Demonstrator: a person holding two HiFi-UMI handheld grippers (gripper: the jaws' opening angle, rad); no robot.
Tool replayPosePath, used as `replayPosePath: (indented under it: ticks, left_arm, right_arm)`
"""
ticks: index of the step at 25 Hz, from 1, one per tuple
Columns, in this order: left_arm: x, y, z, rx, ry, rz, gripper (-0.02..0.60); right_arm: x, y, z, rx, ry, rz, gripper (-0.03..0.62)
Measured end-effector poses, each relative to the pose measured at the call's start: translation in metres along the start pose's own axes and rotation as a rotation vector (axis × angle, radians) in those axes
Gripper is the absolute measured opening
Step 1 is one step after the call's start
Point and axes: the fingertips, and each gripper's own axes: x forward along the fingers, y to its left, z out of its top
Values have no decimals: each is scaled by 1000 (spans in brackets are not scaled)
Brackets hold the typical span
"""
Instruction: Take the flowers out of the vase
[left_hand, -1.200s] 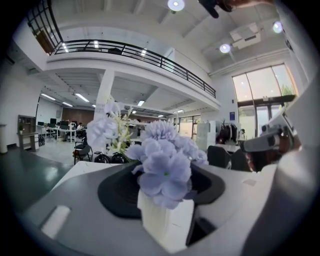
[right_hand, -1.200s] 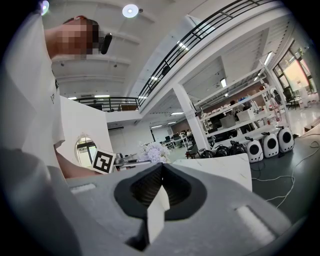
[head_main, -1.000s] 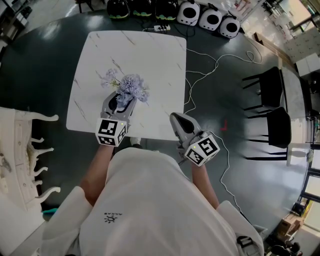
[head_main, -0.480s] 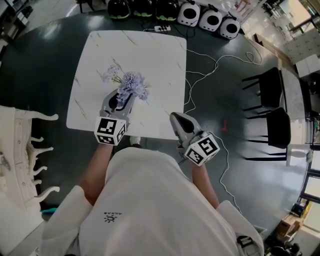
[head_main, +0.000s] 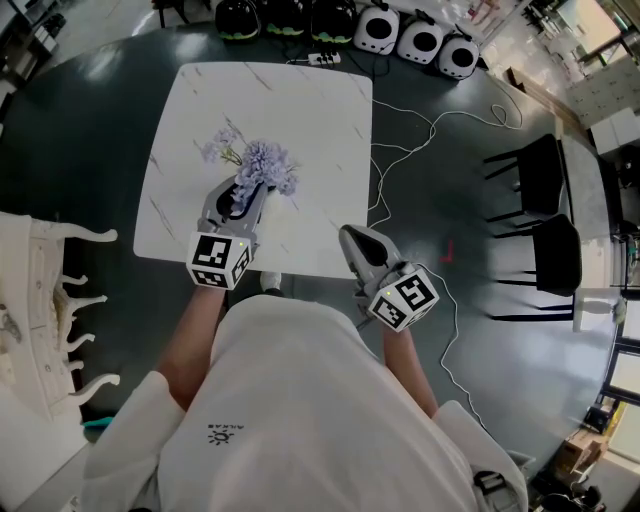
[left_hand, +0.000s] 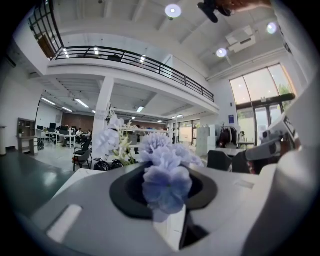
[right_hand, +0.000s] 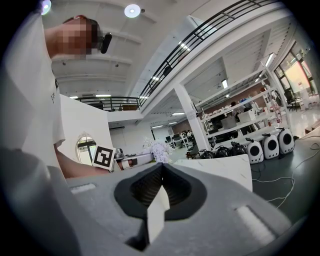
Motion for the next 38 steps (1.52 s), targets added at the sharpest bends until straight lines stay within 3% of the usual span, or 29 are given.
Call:
replayPosePath:
  ticks: [5,14,38]
  left_arm:
    - [-3,2,1,1,-12,11,69]
    - [-6,3,8,13,-27,13,49]
    - [-12,-1,36,29,-81,9,49]
  right_arm:
    - [0,2,-1,-2,1,0,0]
    - [-1,6,1,-5,2,3,0]
    - [-3,9,2,-9,-6,11,0]
